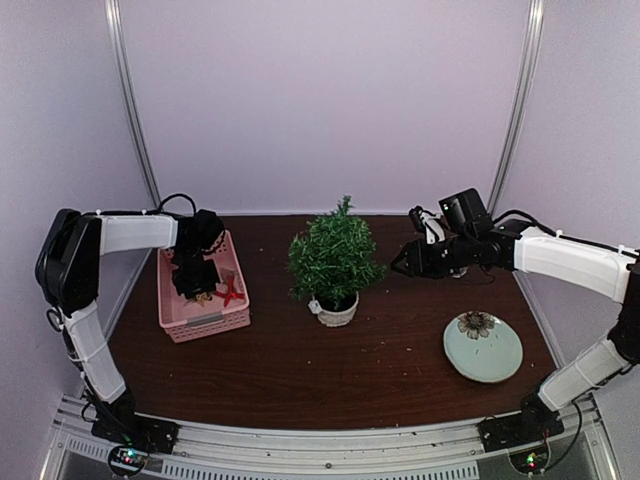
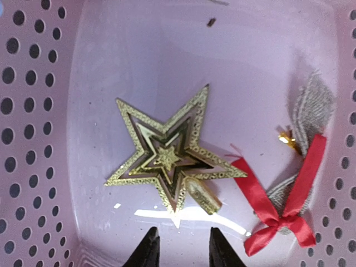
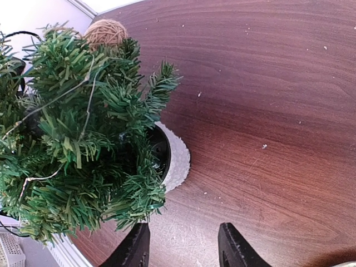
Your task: Decorate the small christmas tree
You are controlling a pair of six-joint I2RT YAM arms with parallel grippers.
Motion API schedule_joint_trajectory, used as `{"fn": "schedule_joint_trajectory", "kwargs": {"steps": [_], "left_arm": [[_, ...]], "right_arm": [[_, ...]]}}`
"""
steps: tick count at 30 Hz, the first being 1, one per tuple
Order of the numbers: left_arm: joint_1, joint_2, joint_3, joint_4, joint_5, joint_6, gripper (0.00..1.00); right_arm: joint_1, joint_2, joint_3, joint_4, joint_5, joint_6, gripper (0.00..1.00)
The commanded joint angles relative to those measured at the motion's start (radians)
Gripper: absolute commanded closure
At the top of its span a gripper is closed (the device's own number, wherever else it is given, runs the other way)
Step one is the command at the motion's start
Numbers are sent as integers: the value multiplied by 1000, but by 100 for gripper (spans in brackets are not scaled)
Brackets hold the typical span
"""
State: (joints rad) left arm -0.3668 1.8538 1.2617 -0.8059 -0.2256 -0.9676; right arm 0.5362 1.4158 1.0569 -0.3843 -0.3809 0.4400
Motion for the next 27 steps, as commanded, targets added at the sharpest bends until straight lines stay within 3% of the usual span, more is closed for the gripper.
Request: {"fn": "schedule_joint_trajectory", "kwargs": {"steps": [1, 16, 27], "left_arm": [[2, -39, 43, 10, 2, -10, 70], [46, 103, 37, 112, 65, -127, 72], [59, 103, -23, 38, 86, -151, 78]], "right_arm": [[-7, 14, 28, 12, -14, -4, 57], [-8, 23, 32, 21, -20, 10, 57], [-7, 23, 32, 21, -16, 11, 56]]}}
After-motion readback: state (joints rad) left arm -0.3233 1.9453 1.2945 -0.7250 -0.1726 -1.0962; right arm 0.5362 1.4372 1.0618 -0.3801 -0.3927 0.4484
